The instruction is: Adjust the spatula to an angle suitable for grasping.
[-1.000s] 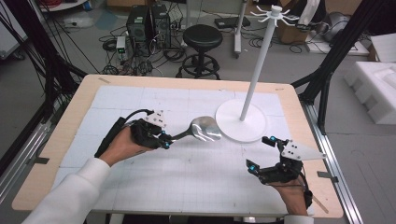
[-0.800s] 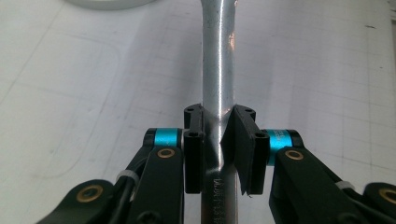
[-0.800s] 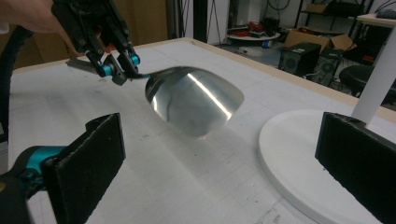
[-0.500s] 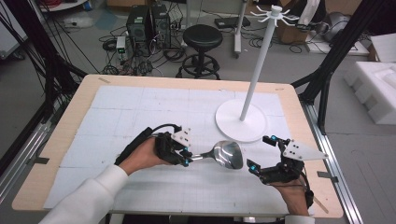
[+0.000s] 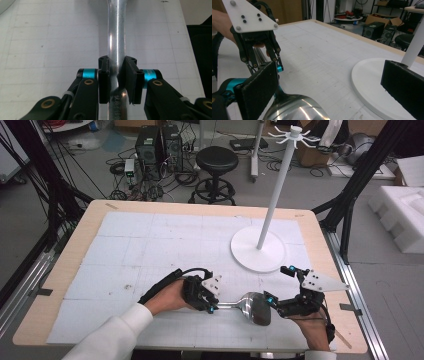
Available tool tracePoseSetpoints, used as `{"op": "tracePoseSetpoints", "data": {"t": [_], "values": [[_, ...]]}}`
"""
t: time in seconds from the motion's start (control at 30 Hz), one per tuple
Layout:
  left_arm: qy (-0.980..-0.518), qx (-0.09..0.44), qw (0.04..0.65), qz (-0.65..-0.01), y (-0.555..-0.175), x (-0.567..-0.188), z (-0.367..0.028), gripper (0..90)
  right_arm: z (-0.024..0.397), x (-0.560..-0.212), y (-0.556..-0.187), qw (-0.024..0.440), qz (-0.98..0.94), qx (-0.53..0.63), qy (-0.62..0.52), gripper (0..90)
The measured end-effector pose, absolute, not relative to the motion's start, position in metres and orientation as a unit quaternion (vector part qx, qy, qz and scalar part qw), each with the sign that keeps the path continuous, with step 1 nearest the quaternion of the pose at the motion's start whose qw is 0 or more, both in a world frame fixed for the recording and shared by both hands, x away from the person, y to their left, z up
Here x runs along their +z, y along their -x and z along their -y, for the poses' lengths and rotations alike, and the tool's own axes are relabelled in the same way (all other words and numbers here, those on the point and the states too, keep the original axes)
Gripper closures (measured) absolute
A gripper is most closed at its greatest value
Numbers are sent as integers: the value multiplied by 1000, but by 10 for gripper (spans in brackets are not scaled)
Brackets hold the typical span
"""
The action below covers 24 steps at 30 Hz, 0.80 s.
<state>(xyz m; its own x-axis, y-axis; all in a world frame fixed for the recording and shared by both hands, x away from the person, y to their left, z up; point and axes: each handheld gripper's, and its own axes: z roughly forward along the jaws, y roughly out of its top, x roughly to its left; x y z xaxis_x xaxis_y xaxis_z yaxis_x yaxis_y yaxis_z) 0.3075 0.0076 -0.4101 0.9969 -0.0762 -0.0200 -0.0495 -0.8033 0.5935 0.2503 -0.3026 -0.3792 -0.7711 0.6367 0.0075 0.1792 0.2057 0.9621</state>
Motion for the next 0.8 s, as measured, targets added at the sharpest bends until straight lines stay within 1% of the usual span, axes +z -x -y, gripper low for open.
{"op": "tracePoseSetpoints", "data": {"t": [0.23,0.47,0.57,0.6,0.63,0.67,0.7,0.77,0.8], "values": [[-952,-27,303,39,-308,-418,-4,748,303,-380,-251,199,-749,569,-274,4],[-956,-39,290,30,-308,-424,-2,745,303,-380,-251,200,-749,569,-274,4],[-957,-23,288,36,-305,-424,-1,739,303,-381,-251,200,-751,567,-273,4],[-955,-18,294,34,-305,-424,-2,724,303,-381,-251,200,-751,567,-273,4],[-952,-10,305,29,-305,-422,-3,662,303,-381,-251,199,-751,567,-275,4],[-949,-9,314,25,-306,-419,-4,618,303,-381,-251,199,-751,566,-275,4],[-946,-7,322,24,-307,-416,-6,598,303,-381,-251,199,-752,566,-274,4],[-942,-4,335,13,-308,-409,-11,499,303,-381,-251,200,-751,567,-273,4],[-940,2,341,10,-307,-405,-15,478,303,-381,-251,199,-751,567,-273,4]]}}
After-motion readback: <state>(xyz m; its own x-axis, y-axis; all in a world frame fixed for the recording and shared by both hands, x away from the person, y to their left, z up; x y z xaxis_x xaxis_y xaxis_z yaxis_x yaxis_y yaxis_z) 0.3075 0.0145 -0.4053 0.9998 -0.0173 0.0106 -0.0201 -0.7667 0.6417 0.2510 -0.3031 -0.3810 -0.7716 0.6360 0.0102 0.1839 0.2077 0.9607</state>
